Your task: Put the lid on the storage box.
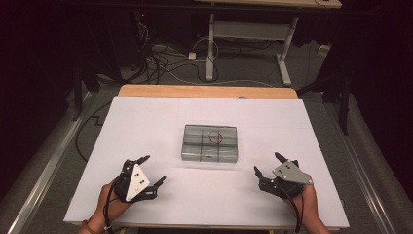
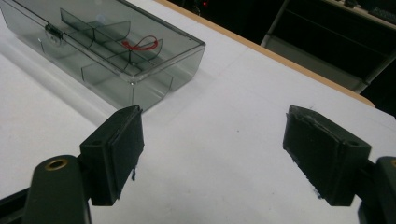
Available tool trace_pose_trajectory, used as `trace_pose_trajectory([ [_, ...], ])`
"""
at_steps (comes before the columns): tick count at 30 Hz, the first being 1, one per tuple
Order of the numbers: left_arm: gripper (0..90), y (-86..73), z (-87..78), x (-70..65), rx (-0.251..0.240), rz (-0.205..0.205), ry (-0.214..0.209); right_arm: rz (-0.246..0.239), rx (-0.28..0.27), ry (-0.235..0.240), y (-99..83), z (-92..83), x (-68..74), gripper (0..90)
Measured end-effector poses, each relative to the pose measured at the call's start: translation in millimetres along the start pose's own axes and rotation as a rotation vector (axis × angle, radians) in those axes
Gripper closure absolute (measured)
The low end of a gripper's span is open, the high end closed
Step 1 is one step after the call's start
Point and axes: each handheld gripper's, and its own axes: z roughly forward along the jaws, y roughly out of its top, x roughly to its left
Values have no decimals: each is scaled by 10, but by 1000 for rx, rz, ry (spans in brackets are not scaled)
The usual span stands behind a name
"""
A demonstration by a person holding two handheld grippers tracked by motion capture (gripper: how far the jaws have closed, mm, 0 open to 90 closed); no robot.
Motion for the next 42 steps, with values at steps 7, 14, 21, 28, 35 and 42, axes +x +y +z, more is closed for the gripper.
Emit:
trace_pose_trajectory([
  [7, 195, -113, -22, 17, 30, -20, -7, 0, 13, -4, -100, -25, -45, 208],
  [14, 195, -191, -60, 49, 47, -44, -12, 6, 29, -7, -194, -44, -99, 200],
  [21, 162, -282, -88, 76, 82, -89, -3, 33, 50, -24, -332, -71, -158, 195],
  [28, 162, -365, -119, 76, 83, -122, 5, 45, 36, -25, -406, -146, -176, 196],
  [35, 161, -380, -150, 137, 49, -149, 8, 34, 18, -31, -411, -184, -192, 194],
  [42, 161, -382, -185, 190, 23, -190, 3, 7, 9, -19, -377, -196, -115, 189],
])
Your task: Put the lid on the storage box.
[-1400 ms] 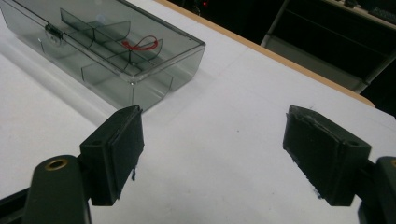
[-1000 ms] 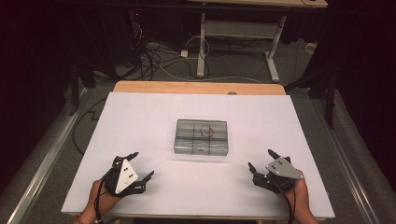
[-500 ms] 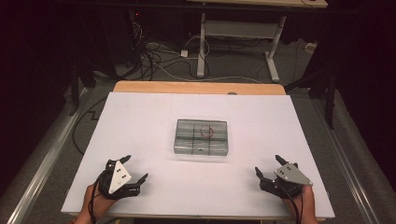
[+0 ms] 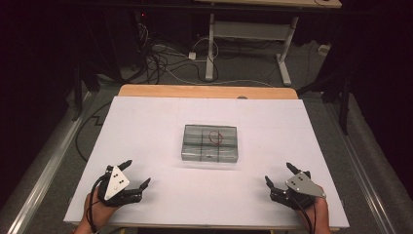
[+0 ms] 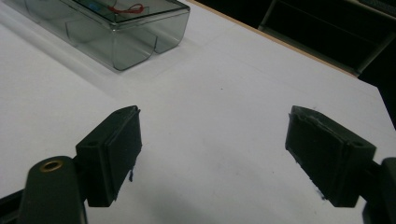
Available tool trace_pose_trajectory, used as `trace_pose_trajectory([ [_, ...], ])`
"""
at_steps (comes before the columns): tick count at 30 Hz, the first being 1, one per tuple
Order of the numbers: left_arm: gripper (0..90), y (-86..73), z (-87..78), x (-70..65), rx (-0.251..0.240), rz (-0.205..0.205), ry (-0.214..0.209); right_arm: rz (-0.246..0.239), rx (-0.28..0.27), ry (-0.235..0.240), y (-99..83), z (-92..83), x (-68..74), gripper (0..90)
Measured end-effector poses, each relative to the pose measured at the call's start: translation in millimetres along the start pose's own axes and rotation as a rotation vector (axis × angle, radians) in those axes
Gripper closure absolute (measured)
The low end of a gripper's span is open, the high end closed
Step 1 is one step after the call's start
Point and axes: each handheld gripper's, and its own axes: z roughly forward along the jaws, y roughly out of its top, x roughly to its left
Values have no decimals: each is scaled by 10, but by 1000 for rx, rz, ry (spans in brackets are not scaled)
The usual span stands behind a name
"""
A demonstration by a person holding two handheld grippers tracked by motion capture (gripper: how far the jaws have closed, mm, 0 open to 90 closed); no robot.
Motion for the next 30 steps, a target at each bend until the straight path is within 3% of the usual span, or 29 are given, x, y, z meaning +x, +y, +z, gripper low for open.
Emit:
trace_pose_trajectory([
  [8, 161, 0, 8, -20, 7, 9, 0, -6, -7, -9, 14, -3, 14, 188],
  [9, 161, 7, 17, -22, 7, 29, 5, -4, -7, -11, 12, -3, 13, 188],
  [16, 161, 10, 36, -48, 17, 44, 6, -4, -11, -16, 6, -10, -2, 180],
  [30, 161, 35, 49, -63, 14, 45, 6, -2, -10, -21, 6, -6, -14, 180],
])
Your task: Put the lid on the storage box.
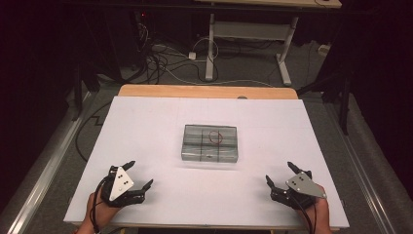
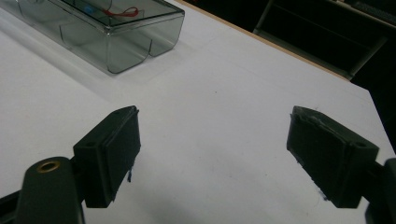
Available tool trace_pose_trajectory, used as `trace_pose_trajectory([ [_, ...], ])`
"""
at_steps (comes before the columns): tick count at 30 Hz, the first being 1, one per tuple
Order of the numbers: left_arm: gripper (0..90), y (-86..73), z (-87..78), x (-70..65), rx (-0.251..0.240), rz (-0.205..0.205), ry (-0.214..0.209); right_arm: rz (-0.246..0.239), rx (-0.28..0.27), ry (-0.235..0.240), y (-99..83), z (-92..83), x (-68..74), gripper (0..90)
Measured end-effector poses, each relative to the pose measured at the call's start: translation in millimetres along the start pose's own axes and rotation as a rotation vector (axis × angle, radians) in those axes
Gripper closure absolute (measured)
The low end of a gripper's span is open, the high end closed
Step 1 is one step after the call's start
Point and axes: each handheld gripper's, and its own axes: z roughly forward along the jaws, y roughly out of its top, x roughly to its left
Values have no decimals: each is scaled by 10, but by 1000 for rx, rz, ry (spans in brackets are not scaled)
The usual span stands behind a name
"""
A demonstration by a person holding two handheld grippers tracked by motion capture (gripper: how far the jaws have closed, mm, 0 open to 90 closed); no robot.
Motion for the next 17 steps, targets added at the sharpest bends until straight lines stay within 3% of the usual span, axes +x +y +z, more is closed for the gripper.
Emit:
trace_pose_trajectory([
  [13, 161, -11, 41, -8, 13, -10, -15, 19, 0, -25, -14, 16, -31, 161],
  [15, 161, -7, 47, -22, 22, 7, -13, 25, 1, -29, -18, 16, -36, 160],
  [17, 161, 4, 51, -18, 13, -8, -18, 30, 3, -38, -27, 15, -50, 160],
])
